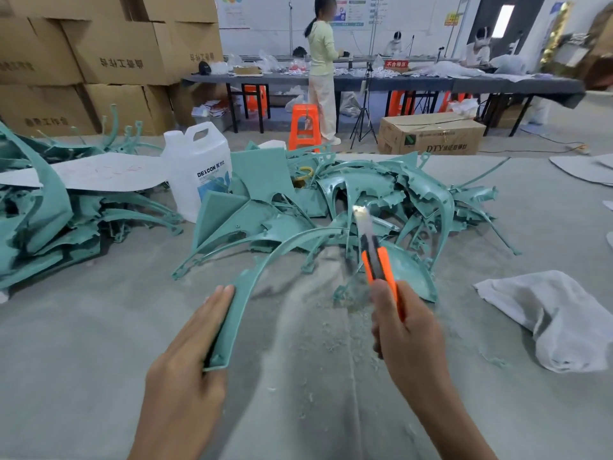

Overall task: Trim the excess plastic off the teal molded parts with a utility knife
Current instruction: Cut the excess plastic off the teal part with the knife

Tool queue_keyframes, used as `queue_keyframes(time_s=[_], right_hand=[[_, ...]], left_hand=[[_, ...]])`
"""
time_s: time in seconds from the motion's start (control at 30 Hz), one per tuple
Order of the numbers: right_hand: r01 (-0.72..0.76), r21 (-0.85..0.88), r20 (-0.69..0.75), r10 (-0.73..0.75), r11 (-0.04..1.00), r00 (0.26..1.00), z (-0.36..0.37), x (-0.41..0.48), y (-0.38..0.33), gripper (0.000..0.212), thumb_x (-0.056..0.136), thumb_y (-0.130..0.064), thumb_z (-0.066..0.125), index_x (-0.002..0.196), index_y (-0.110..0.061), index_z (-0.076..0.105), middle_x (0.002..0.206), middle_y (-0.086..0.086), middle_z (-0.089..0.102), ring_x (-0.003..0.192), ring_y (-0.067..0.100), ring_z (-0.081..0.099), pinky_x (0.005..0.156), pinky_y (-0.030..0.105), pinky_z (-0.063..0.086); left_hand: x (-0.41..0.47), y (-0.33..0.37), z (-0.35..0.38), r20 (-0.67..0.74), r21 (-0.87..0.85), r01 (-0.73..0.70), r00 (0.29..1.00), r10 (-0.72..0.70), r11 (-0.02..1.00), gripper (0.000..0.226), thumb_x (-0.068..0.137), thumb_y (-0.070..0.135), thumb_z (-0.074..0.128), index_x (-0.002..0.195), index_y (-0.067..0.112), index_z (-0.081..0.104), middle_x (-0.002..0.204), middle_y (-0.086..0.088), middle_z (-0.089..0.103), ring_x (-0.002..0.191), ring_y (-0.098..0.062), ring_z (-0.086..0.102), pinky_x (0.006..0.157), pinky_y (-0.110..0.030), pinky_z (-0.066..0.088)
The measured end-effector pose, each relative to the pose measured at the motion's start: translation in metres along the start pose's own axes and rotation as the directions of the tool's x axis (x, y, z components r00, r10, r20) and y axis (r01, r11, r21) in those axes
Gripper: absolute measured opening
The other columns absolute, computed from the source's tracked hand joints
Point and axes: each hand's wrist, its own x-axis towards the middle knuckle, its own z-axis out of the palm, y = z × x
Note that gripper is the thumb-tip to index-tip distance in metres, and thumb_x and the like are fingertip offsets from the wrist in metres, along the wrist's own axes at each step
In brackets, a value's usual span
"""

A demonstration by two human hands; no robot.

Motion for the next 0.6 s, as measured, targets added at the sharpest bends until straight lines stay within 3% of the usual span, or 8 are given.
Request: queue_keyframes(time_s=[0.07, 0.13, 0.2, 0.27, 0.4, 0.47, 0.53, 0.6], right_hand=[[0.138, 0.014, 0.19, -0.138, 0.99, 0.972, 0.011, -0.029, -0.012, 0.043, 0.087, -0.077, 0.043, 0.085, -0.036, 0.057, 0.062, -0.001, 0.059, 0.049, 0.015, 0.055, 0.048, 0.043, 0.05], [0.249, -0.045, 0.379, -0.214, 0.968, 0.9, 0.019, -0.047, -0.018, 0.047, 0.085, -0.084, 0.038, 0.09, -0.04, 0.055, 0.065, -0.009, 0.06, 0.052, 0.005, 0.054, 0.05, 0.023, 0.044], [0.272, -0.096, 0.423, -0.208, 0.957, 0.882, 0.023, -0.045, -0.015, 0.053, 0.085, -0.083, 0.038, 0.092, -0.033, 0.053, 0.066, -0.011, 0.058, 0.053, 0.005, 0.052, 0.05, 0.016, 0.035], [0.194, -0.112, 0.352, -0.143, 0.975, 0.925, 0.022, -0.028, -0.007, 0.051, 0.086, -0.077, 0.039, 0.087, -0.028, 0.054, 0.062, -0.01, 0.059, 0.048, 0.004, 0.049, 0.046, 0.019, 0.035], [0.107, -0.245, 0.172, -0.065, 0.964, 0.983, 0.004, 0.022, 0.013, 0.043, 0.09, -0.068, 0.037, 0.077, -0.03, 0.053, 0.057, -0.006, 0.055, 0.042, 0.003, 0.047, 0.039, 0.019, 0.037], [0.02, -0.351, 0.052, -0.002, 0.936, 0.999, -0.006, 0.043, 0.031, 0.044, 0.097, -0.061, 0.039, 0.073, -0.025, 0.048, 0.058, -0.005, 0.054, 0.047, 0.011, 0.05, 0.042, 0.03, 0.037], [-0.118, -0.297, -0.065, 0.103, 0.948, 0.993, -0.011, 0.049, 0.055, 0.047, 0.099, -0.059, 0.041, 0.073, -0.021, 0.047, 0.06, 0.0, 0.054, 0.054, 0.026, 0.054, 0.05, 0.041, 0.044], [-0.179, -0.135, -0.102, 0.166, 0.975, 0.981, -0.01, 0.039, 0.073, 0.047, 0.097, -0.064, 0.042, 0.076, -0.024, 0.051, 0.06, 0.0, 0.055, 0.053, 0.024, 0.055, 0.053, 0.049, 0.05]], left_hand=[[0.0, 0.003, 0.005, 0.013, 0.02, -0.001, 1.0, 0.0, 1.0, 0.086, 0.081, -0.011, 0.063, 0.139, 0.051, 0.051, 0.137, 0.028, 0.055, 0.132, 0.006, 0.045, 0.11, -0.02, 0.036], [-0.001, 0.007, 0.007, 0.045, 0.022, 0.039, 0.998, -0.04, 0.999, 0.09, 0.081, -0.008, 0.063, 0.136, 0.062, 0.047, 0.124, 0.009, 0.068, 0.119, -0.014, 0.058, 0.1, -0.035, 0.049], [-0.001, 0.009, 0.007, 0.059, 0.01, 0.055, 0.997, -0.055, 0.998, 0.094, 0.082, -0.009, 0.065, 0.132, 0.068, 0.044, 0.121, 0.017, 0.066, 0.113, -0.011, 0.06, 0.091, -0.037, 0.053], [-0.004, 0.01, 0.003, 0.067, -0.005, 0.029, 0.997, -0.029, 1.0, 0.089, 0.085, -0.005, 0.066, 0.131, 0.069, 0.044, 0.128, 0.043, 0.052, 0.122, 0.006, 0.052, 0.098, -0.027, 0.048], [-0.012, 0.0, -0.004, 0.062, 0.048, -0.091, 0.994, 0.088, 0.995, 0.084, 0.084, -0.006, 0.067, 0.138, 0.055, 0.049, 0.137, 0.042, 0.047, 0.13, 0.016, 0.042, 0.105, -0.006, 0.032], [-0.015, -0.006, -0.005, 0.043, -0.076, 0.002, 0.999, 0.002, 0.997, 0.067, 0.087, 0.005, 0.073, 0.128, 0.055, 0.059, 0.122, 0.037, 0.061, 0.114, 0.017, 0.055, 0.093, 0.0, 0.038], [-0.014, -0.008, -0.004, 0.067, -0.297, 0.14, 0.99, -0.126, 0.945, 0.023, 0.086, 0.04, 0.076, 0.107, 0.049, 0.071, 0.084, 0.021, 0.071, 0.076, 0.012, 0.061, 0.07, -0.003, 0.045], [-0.009, -0.013, 0.0, 0.153, -0.493, 0.32, 0.947, -0.281, 0.809, 0.026, 0.077, 0.051, 0.079, 0.098, 0.037, 0.076, 0.079, 0.01, 0.071, 0.072, -0.005, 0.065, 0.07, -0.019, 0.052]])
